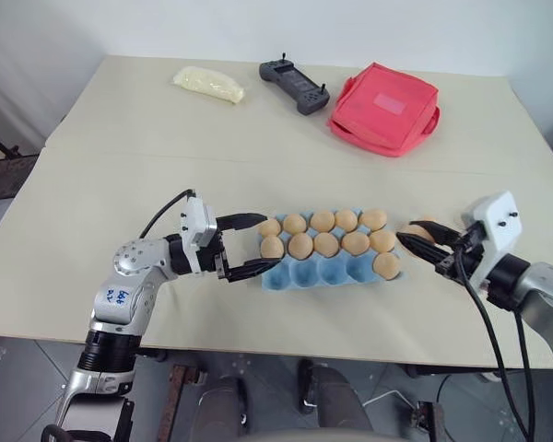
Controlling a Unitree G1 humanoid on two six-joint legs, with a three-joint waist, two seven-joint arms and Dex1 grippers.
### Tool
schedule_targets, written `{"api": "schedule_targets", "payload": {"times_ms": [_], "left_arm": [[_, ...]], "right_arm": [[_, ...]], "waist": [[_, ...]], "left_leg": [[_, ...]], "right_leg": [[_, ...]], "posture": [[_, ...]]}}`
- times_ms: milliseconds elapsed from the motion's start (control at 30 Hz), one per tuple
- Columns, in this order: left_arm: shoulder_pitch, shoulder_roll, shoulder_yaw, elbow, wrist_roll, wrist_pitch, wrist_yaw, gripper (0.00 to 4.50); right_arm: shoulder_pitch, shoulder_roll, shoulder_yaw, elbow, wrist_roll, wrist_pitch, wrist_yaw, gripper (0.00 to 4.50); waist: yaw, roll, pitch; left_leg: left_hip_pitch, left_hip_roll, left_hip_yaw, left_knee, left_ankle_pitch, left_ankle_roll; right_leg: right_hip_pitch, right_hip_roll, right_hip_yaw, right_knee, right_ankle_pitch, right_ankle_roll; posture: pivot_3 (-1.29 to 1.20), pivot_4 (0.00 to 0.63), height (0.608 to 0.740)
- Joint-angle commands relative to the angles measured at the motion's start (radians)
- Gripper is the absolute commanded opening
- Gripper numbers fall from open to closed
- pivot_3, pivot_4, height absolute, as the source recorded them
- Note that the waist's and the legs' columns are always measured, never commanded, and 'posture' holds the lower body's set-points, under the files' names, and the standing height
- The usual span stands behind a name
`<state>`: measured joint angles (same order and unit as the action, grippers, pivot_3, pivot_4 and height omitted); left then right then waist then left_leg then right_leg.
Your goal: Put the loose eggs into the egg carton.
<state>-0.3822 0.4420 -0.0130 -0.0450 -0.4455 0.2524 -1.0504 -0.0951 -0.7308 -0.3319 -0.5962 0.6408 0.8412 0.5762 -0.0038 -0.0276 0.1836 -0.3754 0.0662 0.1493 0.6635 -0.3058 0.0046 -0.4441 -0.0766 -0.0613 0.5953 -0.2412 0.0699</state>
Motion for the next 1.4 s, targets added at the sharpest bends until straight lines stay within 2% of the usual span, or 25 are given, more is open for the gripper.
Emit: {"api": "schedule_targets", "payload": {"times_ms": [33, 300, 600, 900, 933, 1167, 1400], "left_arm": [[0.008, 0.019, -0.001, -0.014, -0.015, 0.002, -0.022, 4.50], [0.066, 0.084, 0.013, -0.060, -0.024, 0.018, -0.057, 4.50], [0.138, 0.141, 0.041, -0.130, -0.045, 0.042, -0.056, 4.50], [0.149, 0.159, 0.053, -0.135, -0.049, 0.044, -0.053, 4.50], [0.144, 0.158, 0.052, -0.133, -0.048, 0.045, -0.053, 4.50], [0.115, 0.144, 0.036, -0.111, -0.044, 0.042, -0.057, 4.50], [0.097, 0.147, 0.032, -0.078, -0.043, 0.043, -0.080, 4.50]], "right_arm": [[-0.051, 0.015, 0.082, -0.035, 0.032, 0.038, -0.015, 1.19], [-0.131, 0.064, 0.244, 0.027, -0.007, 0.014, 0.001, 1.19], [-0.117, 0.040, 0.250, 0.051, -0.031, -0.002, 0.034, 1.19], [-0.110, 0.032, 0.256, 0.053, -0.058, -0.019, 0.053, 4.35], [-0.109, 0.031, 0.253, 0.052, -0.058, -0.019, 0.055, 4.47], [-0.091, 0.019, 0.215, 0.041, -0.061, -0.031, 0.055, 4.47], [0.087, -0.063, -0.036, -0.031, -0.008, -0.041, 0.121, 4.47]], "waist": [[0.000, 0.000, 0.000], [0.001, 0.000, 0.000], [0.001, 0.000, 0.000], [0.001, 0.000, 0.000], [0.001, 0.000, 0.000], [0.001, 0.000, 0.000], [0.007, 0.000, 0.000]], "left_leg": [[0.000, 0.000, 0.000, 0.000, 0.000, 0.000], [-0.001, 0.000, 0.000, 0.000, -0.001, 0.000], [-0.002, 0.001, 0.000, 0.000, -0.002, 0.000], [-0.002, 0.001, 0.000, 0.000, -0.002, 0.000], [-0.002, 0.001, 0.000, 0.000, -0.002, 0.000], [-0.002, 0.001, 0.000, 0.000, -0.002, 0.000], [-0.002, 0.000, 0.000, 0.000, -0.003, 0.000]], "right_leg": [[0.000, 0.000, 0.000, 0.000, 0.000, 0.000], [-0.001, -0.001, -0.001, 0.000, 0.000, 0.000], [-0.001, -0.002, -0.001, 0.000, 0.000, 0.000], [-0.002, -0.001, -0.001, 0.000, 0.000, 0.000], [-0.002, -0.001, -0.001, 0.000, 0.000, 0.000], [-0.002, -0.001, -0.001, 0.000, 0.000, 0.000], [-0.002, -0.001, -0.002, -0.001, 0.000, 0.000]], "posture": [[0.00, 0.150, 0.740], [0.00, 0.150, 0.740], [0.00, 0.150, 0.740], [0.00, 0.150, 0.740], [0.00, 0.150, 0.740], [0.00, 0.150, 0.740], [0.00, 0.150, 0.740]]}}
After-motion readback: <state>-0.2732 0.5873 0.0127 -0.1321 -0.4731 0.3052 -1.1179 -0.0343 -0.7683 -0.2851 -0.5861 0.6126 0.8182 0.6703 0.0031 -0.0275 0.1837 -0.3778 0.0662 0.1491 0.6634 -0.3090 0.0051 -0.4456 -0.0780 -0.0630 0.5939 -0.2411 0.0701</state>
